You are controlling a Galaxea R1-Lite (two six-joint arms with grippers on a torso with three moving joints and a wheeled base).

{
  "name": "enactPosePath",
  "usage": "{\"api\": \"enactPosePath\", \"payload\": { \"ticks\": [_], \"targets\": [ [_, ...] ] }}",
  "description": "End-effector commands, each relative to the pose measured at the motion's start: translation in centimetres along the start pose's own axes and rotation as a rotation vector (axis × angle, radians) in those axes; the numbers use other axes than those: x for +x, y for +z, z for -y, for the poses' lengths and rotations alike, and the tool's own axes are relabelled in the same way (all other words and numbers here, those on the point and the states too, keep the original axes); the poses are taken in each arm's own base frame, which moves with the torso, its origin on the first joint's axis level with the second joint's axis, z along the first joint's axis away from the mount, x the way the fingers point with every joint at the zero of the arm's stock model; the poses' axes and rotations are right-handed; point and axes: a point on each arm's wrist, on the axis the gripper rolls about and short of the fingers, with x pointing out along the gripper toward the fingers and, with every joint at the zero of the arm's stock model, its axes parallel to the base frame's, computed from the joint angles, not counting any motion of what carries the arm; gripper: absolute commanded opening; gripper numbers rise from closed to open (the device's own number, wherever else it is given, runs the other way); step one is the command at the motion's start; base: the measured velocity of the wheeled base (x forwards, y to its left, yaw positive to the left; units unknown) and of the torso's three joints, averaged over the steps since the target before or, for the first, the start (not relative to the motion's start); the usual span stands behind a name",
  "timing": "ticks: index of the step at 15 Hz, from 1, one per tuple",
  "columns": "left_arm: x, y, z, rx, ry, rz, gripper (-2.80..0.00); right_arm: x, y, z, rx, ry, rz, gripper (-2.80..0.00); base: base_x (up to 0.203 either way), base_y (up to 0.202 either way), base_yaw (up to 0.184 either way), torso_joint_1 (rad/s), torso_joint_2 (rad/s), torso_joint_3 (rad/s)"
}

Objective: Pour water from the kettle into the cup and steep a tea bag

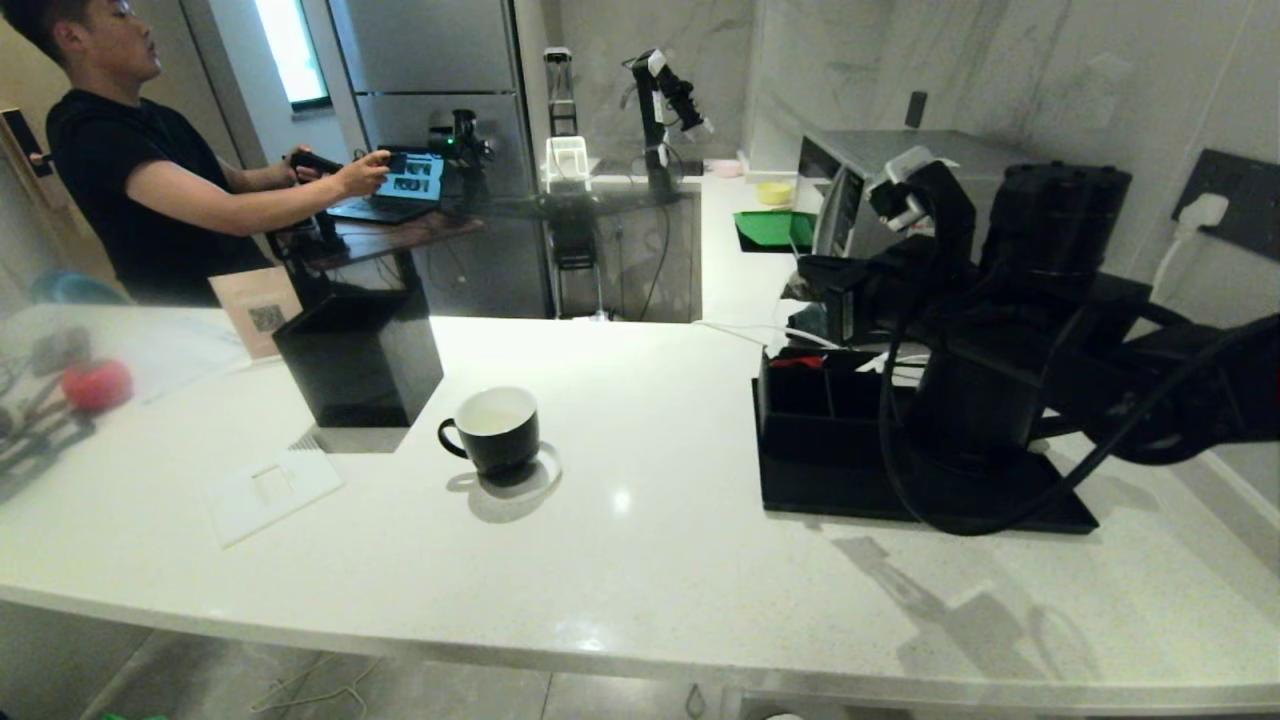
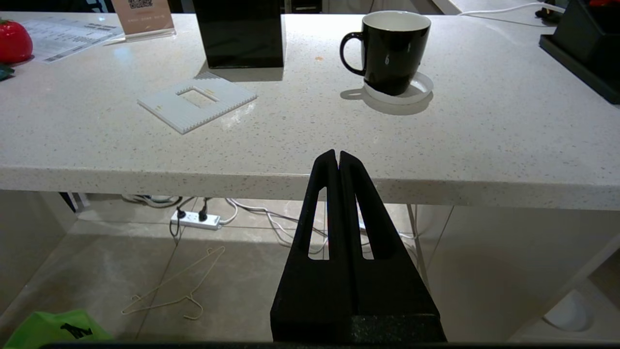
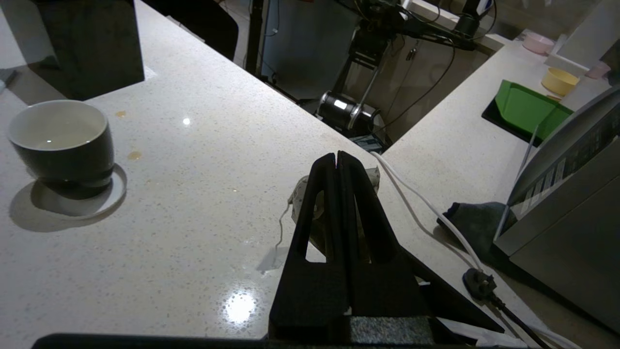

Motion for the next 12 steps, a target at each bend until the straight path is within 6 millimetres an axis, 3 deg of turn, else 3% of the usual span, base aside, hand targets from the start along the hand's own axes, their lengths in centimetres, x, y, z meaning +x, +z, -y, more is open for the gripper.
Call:
{"api": "enactPosePath", "payload": {
  "ticks": [1,6,12],
  "targets": [
    [0.0,0.0,0.0,-0.001,0.0,0.0,-2.8,-0.8,0.5,-0.2,-0.004,0.004,0.013,-2.8,0.0,0.0,0.0,0.0,0.0,0.0],
    [0.0,0.0,0.0,-0.001,0.0,0.0,-2.8,-2.0,0.2,-0.5,0.0,0.01,-0.003,-2.8,0.0,0.0,0.0,0.0,0.0,0.0],
    [0.0,0.0,0.0,-0.001,0.0,0.0,-2.8,-1.9,0.5,-1.4,-0.001,0.033,0.021,-2.8,0.0,0.0,0.0,0.0,0.0,0.0]
  ]
}}
